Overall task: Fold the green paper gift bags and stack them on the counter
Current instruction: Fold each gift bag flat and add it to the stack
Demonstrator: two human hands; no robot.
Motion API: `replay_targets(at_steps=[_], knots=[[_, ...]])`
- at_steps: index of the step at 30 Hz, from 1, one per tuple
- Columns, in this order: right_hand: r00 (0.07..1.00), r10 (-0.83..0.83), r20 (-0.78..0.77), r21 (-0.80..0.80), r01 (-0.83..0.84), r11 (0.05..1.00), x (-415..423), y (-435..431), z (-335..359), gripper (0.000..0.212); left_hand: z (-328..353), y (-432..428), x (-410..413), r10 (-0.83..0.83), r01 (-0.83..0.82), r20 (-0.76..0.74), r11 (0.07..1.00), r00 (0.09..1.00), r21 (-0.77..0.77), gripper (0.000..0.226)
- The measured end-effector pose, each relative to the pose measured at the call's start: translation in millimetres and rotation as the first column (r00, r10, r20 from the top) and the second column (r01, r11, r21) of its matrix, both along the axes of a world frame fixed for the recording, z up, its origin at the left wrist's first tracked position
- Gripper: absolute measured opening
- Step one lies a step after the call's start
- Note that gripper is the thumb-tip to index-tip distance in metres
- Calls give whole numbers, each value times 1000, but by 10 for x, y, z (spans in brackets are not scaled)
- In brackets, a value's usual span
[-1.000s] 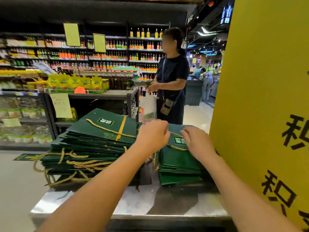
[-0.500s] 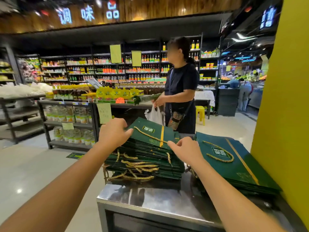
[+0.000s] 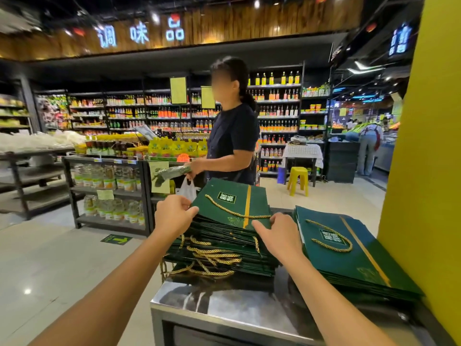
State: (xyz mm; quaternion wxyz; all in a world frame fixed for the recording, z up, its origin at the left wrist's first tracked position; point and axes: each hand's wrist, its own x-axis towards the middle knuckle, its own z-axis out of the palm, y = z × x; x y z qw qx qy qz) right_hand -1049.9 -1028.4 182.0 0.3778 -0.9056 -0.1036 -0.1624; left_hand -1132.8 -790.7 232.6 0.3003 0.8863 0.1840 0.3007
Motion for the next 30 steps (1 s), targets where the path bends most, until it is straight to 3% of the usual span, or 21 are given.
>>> replay_targets(at_steps=[4,8,10,12,14,19,23,27,30], knots=[[997,52,60,208,-63,976,-113,-61,78,37,41,-92,-127,-38,50,118,994,992,-98,36],[988,126,92,487,-155,859,-355,-184,282,25,79,-230,-276,-78,132,247,968,966,-214,32],[975,192,115,626,-221,748,-447,-235,331,25,73,-316,-354,-90,174,300,948,950,-266,32],[955,267,129,771,-267,578,-533,-278,352,26,22,-434,-440,-105,214,343,930,933,-298,29],[946,303,111,878,-236,416,-600,-352,346,32,-67,-578,-517,-117,252,373,907,920,-338,25],[947,318,43,985,-94,147,-697,-693,370,32,-244,-910,-644,-197,353,349,809,916,-471,22],[942,335,8,993,-46,108,-737,-1033,381,23,-248,-1111,-636,-297,384,245,743,923,-548,43],[920,390,-31,994,-13,111,-793,-1384,342,17,-212,-1191,-527,-311,414,284,527,907,-742,69],[899,437,-21,996,-16,82,-852,-1614,283,16,-196,-1192,-447,-307,421,320,361,896,-832,75]])
